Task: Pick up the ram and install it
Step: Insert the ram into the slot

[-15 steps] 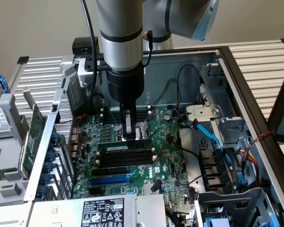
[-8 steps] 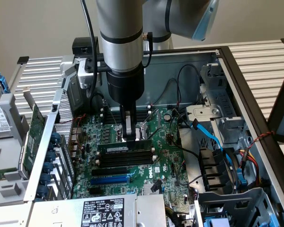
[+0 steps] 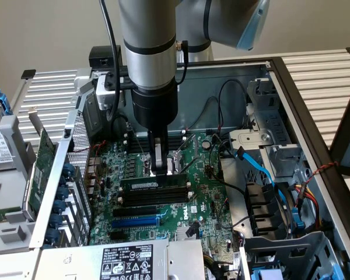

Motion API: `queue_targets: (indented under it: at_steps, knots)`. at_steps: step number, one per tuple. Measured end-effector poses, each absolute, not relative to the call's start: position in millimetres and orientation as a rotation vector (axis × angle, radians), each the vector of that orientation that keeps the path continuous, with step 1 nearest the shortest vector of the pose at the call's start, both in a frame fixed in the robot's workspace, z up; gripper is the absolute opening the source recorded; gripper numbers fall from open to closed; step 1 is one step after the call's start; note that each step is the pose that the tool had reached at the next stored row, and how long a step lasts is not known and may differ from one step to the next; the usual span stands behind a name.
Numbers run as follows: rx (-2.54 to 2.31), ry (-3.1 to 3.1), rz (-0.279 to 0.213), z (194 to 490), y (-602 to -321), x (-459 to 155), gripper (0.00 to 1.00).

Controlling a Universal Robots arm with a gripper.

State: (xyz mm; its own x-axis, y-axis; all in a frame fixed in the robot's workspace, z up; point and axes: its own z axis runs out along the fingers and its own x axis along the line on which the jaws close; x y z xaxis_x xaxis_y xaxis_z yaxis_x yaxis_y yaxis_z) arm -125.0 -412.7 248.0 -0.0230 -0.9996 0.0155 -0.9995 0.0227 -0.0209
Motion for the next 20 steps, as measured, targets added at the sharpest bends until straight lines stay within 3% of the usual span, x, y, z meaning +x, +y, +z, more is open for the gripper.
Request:
queue_targets:
  at_steps: [20]
  knots:
    - [-2.191, 2.248, -0.049, 240.4, -413.2, -124.9, 0.12]
